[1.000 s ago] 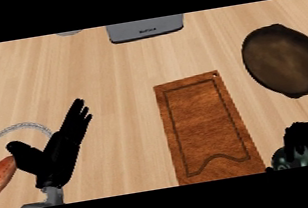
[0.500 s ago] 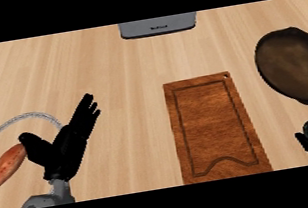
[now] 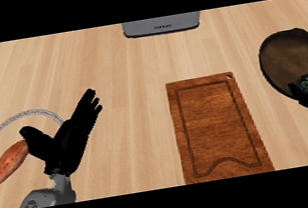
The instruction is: Pick the eggplant from the cutting board and place it in the pan
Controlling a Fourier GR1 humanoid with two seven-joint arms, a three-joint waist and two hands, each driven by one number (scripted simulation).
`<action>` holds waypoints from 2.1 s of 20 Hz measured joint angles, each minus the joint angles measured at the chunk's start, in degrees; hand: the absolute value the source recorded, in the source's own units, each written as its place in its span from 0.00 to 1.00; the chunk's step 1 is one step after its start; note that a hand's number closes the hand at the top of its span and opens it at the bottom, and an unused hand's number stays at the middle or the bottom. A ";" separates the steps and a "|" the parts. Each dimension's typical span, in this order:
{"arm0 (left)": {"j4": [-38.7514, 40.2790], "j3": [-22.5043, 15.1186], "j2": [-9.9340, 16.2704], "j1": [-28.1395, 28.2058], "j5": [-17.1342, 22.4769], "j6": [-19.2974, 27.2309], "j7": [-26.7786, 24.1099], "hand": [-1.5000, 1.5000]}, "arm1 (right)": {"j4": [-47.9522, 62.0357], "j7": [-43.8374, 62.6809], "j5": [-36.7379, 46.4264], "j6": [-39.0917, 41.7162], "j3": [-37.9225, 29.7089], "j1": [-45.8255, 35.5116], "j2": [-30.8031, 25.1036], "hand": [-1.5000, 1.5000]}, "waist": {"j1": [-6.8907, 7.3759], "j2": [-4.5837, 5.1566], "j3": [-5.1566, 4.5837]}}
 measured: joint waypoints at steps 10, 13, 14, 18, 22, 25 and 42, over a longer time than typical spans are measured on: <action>1.77 -0.41 -1.42 -0.47 -1.24 -0.70 -1.47 0.50 | 35.52 -12.80 -0.88 -8.40 -8.27 -21.41 -2.46 1.00 | 1.47 0.56 0.11; 1.77 -0.23 -1.45 -0.95 -1.27 -0.93 -1.16 0.50 | 43.14 -16.61 -1.02 -9.42 -9.89 -25.29 -3.95 1.00 | 1.82 0.75 0.16; 1.89 -0.53 -1.79 -0.77 -1.42 -1.00 -1.54 0.50 | 45.09 -17.90 -1.25 -9.62 -10.57 -25.93 -4.60 1.00 | 1.98 0.85 0.18; 1.88 -0.82 -1.66 -1.26 -1.18 -1.99 -1.44 0.50 | 52.39 -12.23 3.83 -10.61 -7.55 -27.94 -7.08 0.00 | 3.35 1.41 0.19; 1.81 -0.62 -1.57 -2.02 -1.12 -2.17 -1.01 0.50 | 57.43 -10.88 6.26 -9.50 -5.98 -29.39 -7.70 0.00 | 3.87 1.71 0.32; 2.18 -0.53 -1.93 -2.34 -1.01 -2.24 -1.20 0.50 | 59.15 -12.45 4.93 -6.08 -7.23 -30.77 -7.58 0.00 | 3.66 1.70 0.38; 0.86 0.17 -1.78 -1.48 -0.95 -1.97 -0.56 0.50 | 64.52 -19.65 -8.15 29.27 -18.82 -29.51 -16.18 0.00 | 2.59 1.57 0.51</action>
